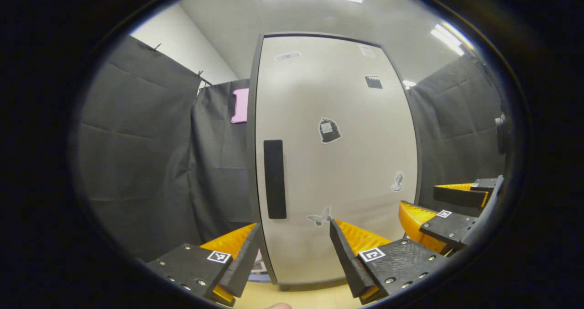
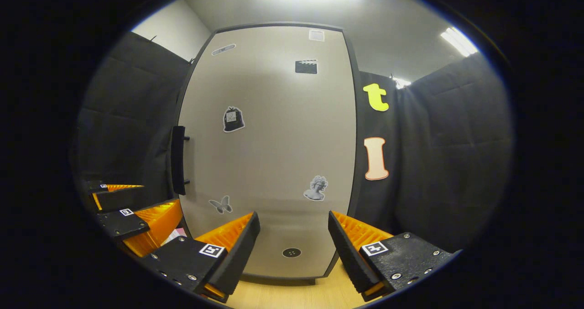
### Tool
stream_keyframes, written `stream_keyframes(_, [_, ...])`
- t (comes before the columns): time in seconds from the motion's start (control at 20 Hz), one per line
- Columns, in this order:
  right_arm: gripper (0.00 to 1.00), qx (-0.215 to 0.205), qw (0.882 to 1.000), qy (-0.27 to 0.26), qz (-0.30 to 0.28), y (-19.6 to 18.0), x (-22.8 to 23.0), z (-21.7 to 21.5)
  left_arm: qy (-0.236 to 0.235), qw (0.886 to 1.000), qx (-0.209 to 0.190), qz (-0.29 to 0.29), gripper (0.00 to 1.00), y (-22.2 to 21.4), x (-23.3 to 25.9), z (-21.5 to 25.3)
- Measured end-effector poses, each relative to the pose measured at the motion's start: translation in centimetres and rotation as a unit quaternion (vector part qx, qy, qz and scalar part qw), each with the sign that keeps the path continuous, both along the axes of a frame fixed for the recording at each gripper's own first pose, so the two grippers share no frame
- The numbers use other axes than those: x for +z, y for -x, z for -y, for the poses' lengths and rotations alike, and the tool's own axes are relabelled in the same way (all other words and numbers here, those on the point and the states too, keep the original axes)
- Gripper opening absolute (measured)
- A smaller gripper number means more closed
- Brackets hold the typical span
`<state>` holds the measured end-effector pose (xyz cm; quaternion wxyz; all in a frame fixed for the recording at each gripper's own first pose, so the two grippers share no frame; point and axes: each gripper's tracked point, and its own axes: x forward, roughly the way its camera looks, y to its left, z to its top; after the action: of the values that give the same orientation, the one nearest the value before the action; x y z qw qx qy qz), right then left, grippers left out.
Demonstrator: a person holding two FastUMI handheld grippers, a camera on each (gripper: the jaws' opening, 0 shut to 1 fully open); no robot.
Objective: Open the cabinet door with the right hand, grasp the bottle in the cabinet with the left hand and place it on the coaster, then close the cabinet door with the right hand.
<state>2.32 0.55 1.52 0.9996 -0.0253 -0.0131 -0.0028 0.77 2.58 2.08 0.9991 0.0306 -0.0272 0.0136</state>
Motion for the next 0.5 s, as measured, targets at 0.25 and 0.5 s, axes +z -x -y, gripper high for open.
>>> stream_keyframes(0.25, [0.93, 0.005, 1.000, 0.017, 0.016, -0.8, 1.3, -1.2, 0.001, 1.000, 0.018, -0.001, 0.86, 1.1, -0.1, -1.9])
stream_keyframes(0.5, [0.93, 0.036, 0.999, 0.014, 0.027, -1.8, 2.4, -4.8, 0.001, 0.999, 0.046, 0.000, 0.86, 2.9, -0.1, -5.0])
